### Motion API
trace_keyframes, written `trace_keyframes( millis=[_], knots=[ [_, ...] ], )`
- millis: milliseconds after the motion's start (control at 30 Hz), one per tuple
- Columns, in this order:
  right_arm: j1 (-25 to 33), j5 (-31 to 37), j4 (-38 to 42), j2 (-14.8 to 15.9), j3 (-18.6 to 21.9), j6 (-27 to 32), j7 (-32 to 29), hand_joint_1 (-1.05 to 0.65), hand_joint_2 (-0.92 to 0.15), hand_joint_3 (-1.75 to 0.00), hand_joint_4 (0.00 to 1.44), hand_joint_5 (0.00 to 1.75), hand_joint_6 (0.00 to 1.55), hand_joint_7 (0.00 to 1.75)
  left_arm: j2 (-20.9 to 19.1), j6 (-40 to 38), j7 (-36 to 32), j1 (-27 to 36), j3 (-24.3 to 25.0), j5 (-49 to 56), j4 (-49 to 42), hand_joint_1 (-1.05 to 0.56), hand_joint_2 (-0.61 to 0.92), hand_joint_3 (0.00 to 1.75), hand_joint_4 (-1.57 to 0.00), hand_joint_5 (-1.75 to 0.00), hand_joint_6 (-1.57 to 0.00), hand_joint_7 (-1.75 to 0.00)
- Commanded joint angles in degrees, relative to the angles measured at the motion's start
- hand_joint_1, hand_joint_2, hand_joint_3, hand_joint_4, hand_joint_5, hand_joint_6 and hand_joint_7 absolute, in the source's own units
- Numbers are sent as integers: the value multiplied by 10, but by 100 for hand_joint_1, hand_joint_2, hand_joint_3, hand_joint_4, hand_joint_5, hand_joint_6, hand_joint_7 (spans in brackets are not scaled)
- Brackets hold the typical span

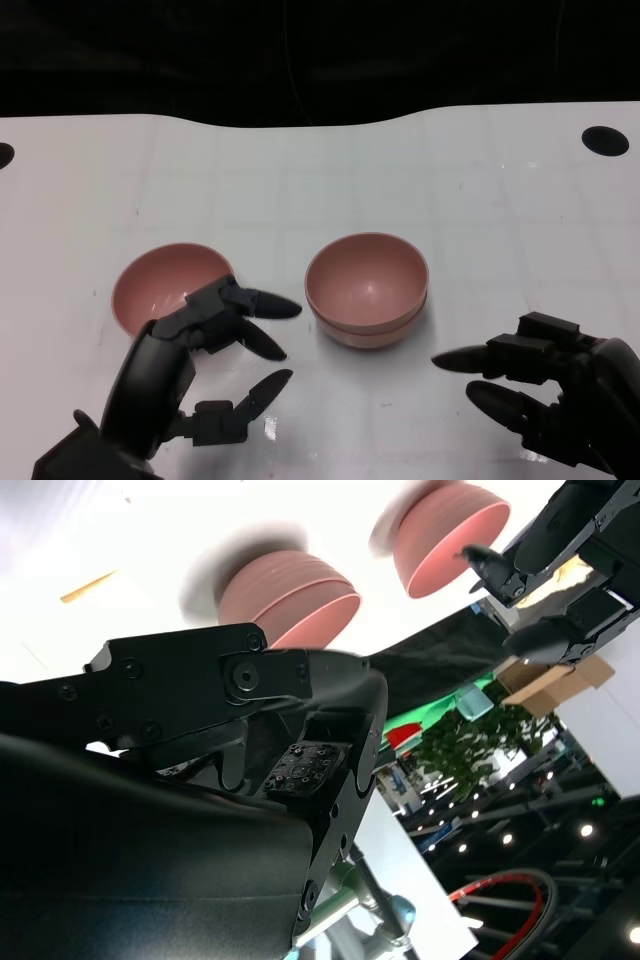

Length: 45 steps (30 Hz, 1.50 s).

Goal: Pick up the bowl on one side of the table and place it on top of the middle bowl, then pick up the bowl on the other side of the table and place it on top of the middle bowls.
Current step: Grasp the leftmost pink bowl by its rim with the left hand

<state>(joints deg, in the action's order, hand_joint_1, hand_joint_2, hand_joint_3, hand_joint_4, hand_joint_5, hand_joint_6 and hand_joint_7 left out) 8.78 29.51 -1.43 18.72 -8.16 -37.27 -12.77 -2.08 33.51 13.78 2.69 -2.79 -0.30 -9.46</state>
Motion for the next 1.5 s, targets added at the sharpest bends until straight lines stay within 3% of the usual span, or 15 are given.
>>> trace_keyframes(
  millis=[33,100,233,433,533,733,900,1067,1167,1233,1367,1500],
  knots=[
    [1,-11,20,-6,11,-17,-13,-9,-47,-107,76,151,82,99,-22,-24,-24,-3,11,33,32,-36,88,20,-38,-99,-39,-50],
    [0,-11,34,-9,13,-23,-14,-4,-33,-141,82,161,86,121,-36,-40,-38,-4,16,71,52,-41,91,12,-29,-93,-34,-39],
    [-7,1,55,-18,14,-19,-19,-4,-22,-159,91,174,86,142,-61,-90,-63,-1,21,142,100,-49,92,7,-17,-90,-30,-27],
    [-17,-3,75,-30,16,6,-11,-4,-17,-163,96,175,83,154,-93,-192,-74,6,21,231,181,-43,92,4,-8,-90,-25,-16],
    [-20,-5,80,-30,16,17,-8,-5,-16,-164,97,175,83,158,-119,-237,-81,3,18,304,211,-49,92,5,-5,-88,-27,-14],
    [-23,-11,87,-29,15,23,-4,-4,-16,-164,98,175,80,161,-150,-310,-67,-15,2,388,237,-49,92,0,-14,-68,-34,-5],
    [-26,-15,87,-33,14,25,-2,-4,-15,-165,97,175,80,161,-203,-383,-10,-61,-45,498,200,-52,92,1,-19,-62,-36,-3],
    [-24,-12,80,-35,14,31,0,-4,-15,-165,97,175,80,161,-217,-404,2,-84,-75,518,170,-52,92,0,-26,-52,-38,-1],
    [-22,-8,70,-39,13,42,2,-5,-15,-165,96,175,80,160,-227,-418,28,-115,-105,540,126,-53,92,1,-44,-27,-41,0],
    [-21,-8,68,-40,13,44,3,-5,-15,-165,96,175,80,160,-230,-423,28,-119,-111,540,123,-53,92,1,-45,-25,-41,0],
    [-21,-2,60,-43,11,47,0,-6,-15,-165,96,175,80,159,-230,-409,37,-189,-173,562,-11,-52,92,1,-57,-22,-50,-2],
    [-20,0,58,-43,12,47,-1,-6,-15,-165,96,175,80,159,-230,-407,17,-203,-188,558,-40,-51,92,2,-57,-20,-50,-1]
  ],
)
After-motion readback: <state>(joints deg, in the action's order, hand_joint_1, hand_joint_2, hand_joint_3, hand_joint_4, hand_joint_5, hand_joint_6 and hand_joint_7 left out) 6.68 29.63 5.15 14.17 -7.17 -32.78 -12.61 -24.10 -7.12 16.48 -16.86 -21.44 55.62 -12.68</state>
